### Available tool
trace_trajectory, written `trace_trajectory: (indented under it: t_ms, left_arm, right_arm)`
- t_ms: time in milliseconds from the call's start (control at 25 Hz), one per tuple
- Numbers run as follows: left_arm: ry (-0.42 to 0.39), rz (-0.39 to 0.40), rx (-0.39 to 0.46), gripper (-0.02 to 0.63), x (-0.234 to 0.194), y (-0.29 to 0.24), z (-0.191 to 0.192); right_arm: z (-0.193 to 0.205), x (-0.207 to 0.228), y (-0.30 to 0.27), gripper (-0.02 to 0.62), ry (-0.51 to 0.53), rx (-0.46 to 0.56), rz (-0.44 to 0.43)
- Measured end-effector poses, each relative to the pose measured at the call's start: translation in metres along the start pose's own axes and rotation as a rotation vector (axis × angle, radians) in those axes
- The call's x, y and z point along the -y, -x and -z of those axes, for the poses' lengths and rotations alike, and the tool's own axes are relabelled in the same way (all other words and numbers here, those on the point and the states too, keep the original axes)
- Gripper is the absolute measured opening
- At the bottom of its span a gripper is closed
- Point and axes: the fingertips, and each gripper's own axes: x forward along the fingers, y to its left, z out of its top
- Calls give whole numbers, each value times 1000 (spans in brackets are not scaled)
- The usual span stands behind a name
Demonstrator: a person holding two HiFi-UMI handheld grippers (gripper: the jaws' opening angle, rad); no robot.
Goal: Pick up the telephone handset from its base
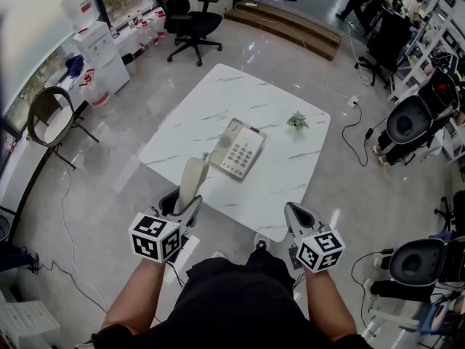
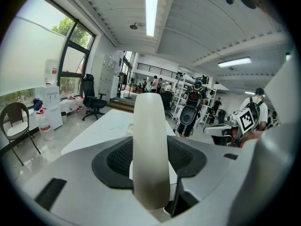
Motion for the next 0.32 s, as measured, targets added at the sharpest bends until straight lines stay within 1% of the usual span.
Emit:
trace_trajectory:
  t_ms: [320]
  left_arm:
    - [2, 1, -5, 216, -2, -8, -1]
  right_arm:
    - [0, 2, -6, 0, -1, -9, -8]
